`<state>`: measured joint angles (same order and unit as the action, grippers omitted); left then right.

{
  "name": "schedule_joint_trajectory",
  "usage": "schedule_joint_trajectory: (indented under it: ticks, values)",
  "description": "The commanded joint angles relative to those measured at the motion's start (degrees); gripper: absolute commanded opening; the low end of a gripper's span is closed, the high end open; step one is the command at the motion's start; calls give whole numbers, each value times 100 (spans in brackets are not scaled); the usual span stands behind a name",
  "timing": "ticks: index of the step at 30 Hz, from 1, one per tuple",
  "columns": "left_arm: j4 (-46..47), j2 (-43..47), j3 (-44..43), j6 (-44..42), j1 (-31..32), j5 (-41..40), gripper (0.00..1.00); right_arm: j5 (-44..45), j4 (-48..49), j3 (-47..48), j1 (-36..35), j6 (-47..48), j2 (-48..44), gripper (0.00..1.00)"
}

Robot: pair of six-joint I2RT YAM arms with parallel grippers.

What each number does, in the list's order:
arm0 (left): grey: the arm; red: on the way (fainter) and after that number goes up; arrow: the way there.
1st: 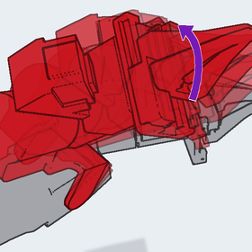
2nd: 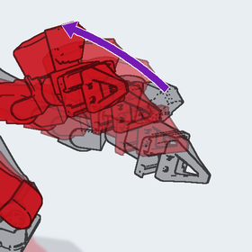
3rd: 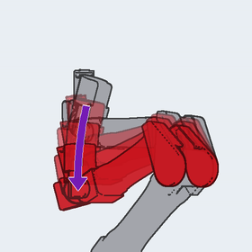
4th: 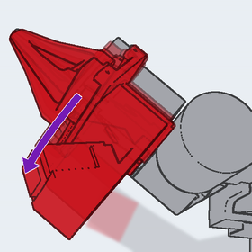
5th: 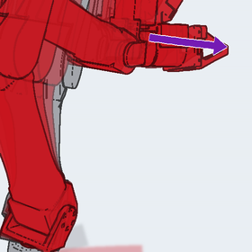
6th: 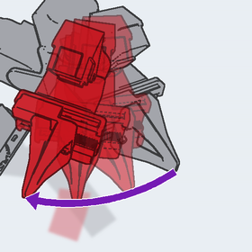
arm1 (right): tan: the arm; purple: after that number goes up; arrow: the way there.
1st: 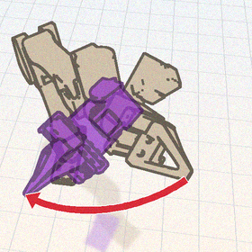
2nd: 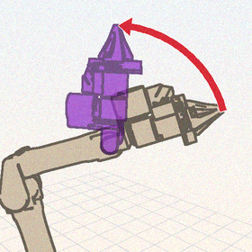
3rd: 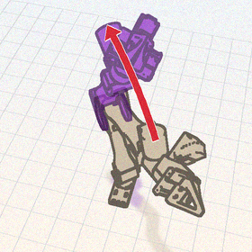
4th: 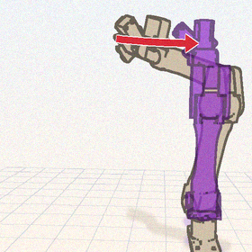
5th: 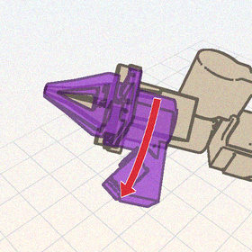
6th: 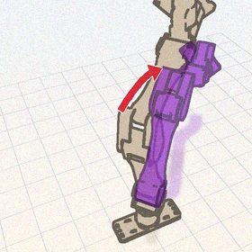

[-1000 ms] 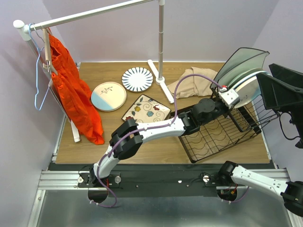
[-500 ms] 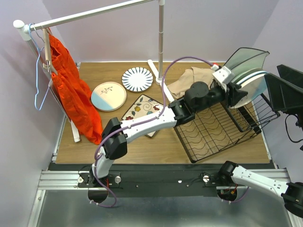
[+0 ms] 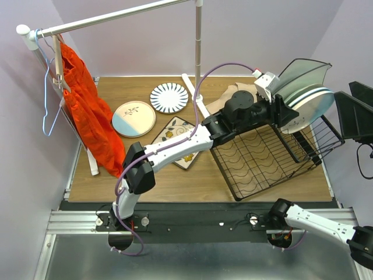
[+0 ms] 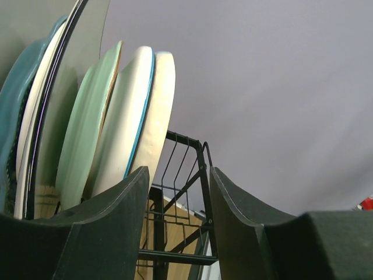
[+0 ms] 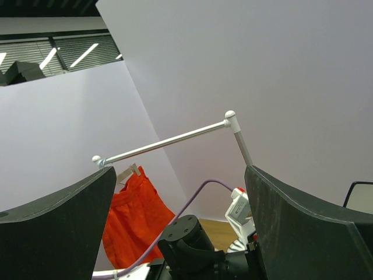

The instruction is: Unload the plates from the dish rack

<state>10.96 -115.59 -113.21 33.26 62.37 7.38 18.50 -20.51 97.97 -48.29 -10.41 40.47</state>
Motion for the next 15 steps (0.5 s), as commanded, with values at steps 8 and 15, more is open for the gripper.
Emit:
schedule_joint_trajectory:
  ticks: [8, 15]
  values:
    - [-208, -464, -693, -627, 56, -360, 53, 171, 91, -24, -5, 110, -153, 100]
    - [-243, -596, -861, -1146, 232, -605, 52, 180, 91, -50, -13, 119, -144, 100]
